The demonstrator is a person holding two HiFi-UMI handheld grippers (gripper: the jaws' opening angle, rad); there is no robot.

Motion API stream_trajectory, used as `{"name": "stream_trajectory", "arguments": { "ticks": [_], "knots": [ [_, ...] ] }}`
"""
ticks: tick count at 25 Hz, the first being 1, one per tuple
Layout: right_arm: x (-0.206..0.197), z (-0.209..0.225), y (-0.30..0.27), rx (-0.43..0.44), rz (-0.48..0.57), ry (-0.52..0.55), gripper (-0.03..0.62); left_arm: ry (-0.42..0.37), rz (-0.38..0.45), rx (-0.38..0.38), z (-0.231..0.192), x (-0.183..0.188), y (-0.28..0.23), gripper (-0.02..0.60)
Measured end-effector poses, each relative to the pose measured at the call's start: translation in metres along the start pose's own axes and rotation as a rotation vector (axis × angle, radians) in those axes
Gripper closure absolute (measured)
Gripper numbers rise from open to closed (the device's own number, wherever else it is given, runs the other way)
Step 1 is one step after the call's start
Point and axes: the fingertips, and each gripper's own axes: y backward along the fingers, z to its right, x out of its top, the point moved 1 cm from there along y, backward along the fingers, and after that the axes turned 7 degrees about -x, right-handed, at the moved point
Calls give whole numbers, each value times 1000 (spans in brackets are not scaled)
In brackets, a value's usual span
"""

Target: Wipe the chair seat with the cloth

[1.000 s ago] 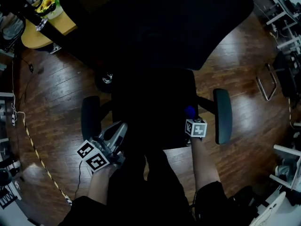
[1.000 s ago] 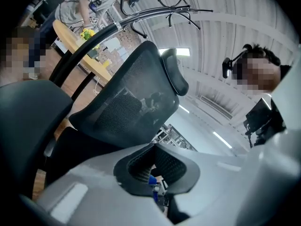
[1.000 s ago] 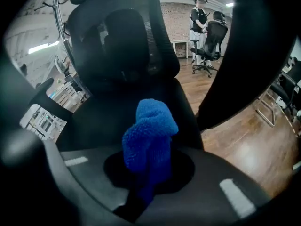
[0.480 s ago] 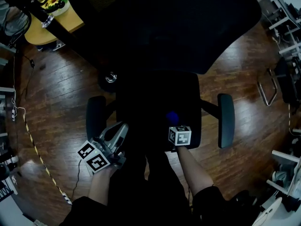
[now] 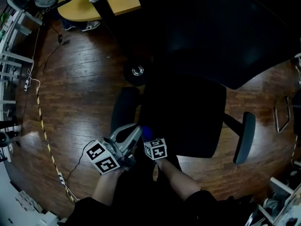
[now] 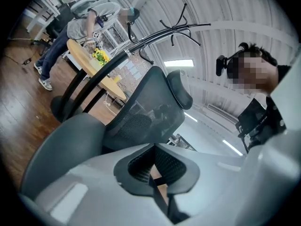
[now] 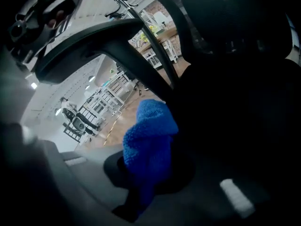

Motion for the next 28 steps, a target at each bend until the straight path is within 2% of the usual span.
{"name": "stream_trajectory", "arguments": {
  "ticks": [5, 8, 15, 21, 25, 28],
  "knots": [
    [-5, 2, 1, 32, 15, 63, 559, 1, 9, 11, -1, -1, 12, 591],
    [-15, 24, 12, 5, 13, 73, 560, -2, -3, 4, -2, -3, 5, 591],
    [-44, 120, 62, -172, 31, -65, 559, -19, -61, -54, 3, -13, -25, 591],
    [-46, 197, 134, -335, 63, -179, 560, -3, -143, -99, 6, -31, -64, 591],
    [-65, 263, 176, -461, 86, -226, 559, -6, -187, -127, 14, -40, -90, 591],
    [-71, 282, 192, -483, 96, -235, 560, -10, -203, -137, 19, -48, -103, 591]
  ]
}}
